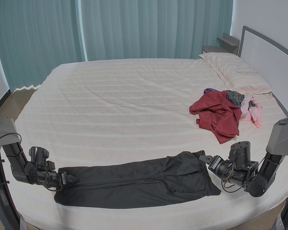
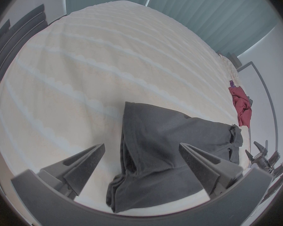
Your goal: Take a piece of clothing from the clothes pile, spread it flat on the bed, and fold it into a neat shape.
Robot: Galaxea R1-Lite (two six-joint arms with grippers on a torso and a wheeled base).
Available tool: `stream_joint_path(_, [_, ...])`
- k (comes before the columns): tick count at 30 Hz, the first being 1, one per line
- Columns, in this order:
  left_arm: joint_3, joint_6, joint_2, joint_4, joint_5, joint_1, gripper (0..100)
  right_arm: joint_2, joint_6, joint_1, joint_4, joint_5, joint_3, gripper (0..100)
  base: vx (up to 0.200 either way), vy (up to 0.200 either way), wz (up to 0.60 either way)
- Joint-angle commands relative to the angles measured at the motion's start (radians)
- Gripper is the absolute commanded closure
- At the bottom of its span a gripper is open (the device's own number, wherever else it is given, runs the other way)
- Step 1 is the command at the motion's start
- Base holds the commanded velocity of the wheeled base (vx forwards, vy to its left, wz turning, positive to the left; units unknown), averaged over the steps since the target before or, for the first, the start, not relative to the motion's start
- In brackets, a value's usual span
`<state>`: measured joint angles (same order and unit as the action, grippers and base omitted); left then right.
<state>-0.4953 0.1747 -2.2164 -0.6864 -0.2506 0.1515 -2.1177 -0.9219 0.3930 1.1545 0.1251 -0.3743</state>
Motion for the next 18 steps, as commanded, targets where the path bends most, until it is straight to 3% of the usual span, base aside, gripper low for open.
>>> stream_joint_path(1, [0.015,-0.011,-0.014,0.002,-0.002,-0.015,100,-0.001,0.0,0.001,0.001,0.001,0.001,0,0.0,0.0,0.0])
stream_joint_path(18, [0.011,-0.017,0.02,0.013,0.001,0.002,100,-0.005,0.0,0.0,0.001,-0.001,0.001,0,0.0,0.0,0.0])
